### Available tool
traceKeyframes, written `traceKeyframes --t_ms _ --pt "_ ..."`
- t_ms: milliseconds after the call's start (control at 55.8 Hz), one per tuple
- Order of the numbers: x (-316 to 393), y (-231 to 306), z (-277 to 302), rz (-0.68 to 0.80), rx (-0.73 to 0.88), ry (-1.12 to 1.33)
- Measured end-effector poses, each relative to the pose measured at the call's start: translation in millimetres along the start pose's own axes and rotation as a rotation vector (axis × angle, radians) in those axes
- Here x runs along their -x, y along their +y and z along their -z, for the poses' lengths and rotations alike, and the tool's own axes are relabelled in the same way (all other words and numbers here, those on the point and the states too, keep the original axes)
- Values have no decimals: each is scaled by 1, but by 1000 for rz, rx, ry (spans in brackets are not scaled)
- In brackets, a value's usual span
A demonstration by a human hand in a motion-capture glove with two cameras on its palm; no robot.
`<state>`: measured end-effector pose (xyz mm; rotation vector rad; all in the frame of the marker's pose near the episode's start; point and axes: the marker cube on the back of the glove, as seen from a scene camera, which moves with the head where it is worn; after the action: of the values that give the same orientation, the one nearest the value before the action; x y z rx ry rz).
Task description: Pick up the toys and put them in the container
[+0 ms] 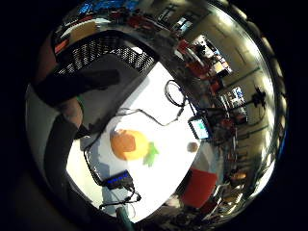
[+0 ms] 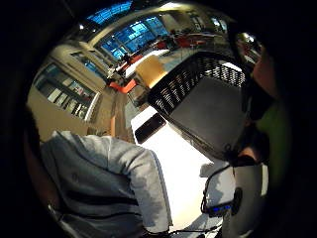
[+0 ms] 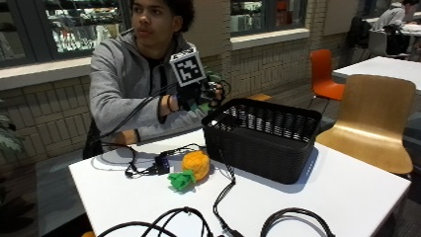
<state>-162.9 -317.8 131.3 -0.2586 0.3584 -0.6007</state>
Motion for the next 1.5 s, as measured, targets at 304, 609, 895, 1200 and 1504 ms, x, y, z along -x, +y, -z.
traceKeyframes --t_ms 304,609,895,1200,1504 --pt "11 -34 -38 14 153 -30" --pt "-62 26 -9 -168 346 137" --pt "-120 99 -71 -441 468 -86" --pt "-103 110 -135 -540 449 -180" --pt "-89 92 -129 -495 297 -84"
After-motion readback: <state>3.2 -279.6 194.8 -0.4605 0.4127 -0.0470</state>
